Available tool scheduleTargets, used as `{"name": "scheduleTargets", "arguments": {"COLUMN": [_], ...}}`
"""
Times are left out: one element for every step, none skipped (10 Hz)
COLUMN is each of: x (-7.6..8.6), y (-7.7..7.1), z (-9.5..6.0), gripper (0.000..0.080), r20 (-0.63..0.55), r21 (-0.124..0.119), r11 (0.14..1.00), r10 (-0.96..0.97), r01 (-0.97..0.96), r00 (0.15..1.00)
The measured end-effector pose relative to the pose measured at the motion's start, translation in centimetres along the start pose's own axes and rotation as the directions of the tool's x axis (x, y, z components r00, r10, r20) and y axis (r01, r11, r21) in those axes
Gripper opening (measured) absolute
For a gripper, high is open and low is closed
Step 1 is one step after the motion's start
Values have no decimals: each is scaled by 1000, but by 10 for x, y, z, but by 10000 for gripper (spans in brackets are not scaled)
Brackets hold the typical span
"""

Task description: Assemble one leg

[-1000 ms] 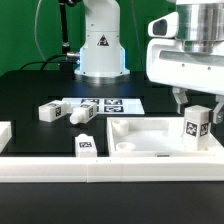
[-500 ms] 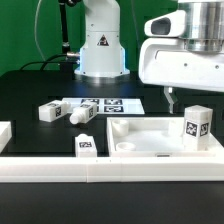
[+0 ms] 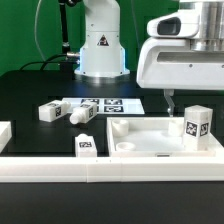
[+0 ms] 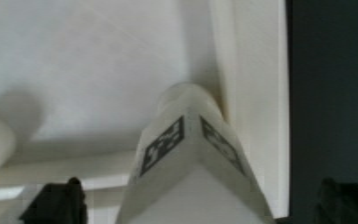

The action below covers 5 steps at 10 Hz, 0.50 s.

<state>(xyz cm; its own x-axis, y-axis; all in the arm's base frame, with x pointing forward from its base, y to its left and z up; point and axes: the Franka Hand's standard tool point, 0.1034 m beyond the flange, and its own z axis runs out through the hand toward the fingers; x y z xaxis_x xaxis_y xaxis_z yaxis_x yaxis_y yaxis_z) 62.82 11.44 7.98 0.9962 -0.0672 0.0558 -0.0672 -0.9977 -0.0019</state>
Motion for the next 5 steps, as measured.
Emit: {"name": "scheduleTargets", "arguments": {"x": [0, 0, 0, 0, 1], "y": [-1, 0, 0, 0, 0], "z": [0, 0, 0, 0, 0], "gripper": [649, 649, 649, 649, 649], "r20": [0, 0, 0, 0, 2], "r21": [-4, -10, -14, -24, -31], "r11": [999, 991, 977, 954, 927], "r10": [-52, -134, -212, -300, -373], "r01": [52, 134, 212, 299, 373], "r00": [999, 991, 977, 954, 928]}}
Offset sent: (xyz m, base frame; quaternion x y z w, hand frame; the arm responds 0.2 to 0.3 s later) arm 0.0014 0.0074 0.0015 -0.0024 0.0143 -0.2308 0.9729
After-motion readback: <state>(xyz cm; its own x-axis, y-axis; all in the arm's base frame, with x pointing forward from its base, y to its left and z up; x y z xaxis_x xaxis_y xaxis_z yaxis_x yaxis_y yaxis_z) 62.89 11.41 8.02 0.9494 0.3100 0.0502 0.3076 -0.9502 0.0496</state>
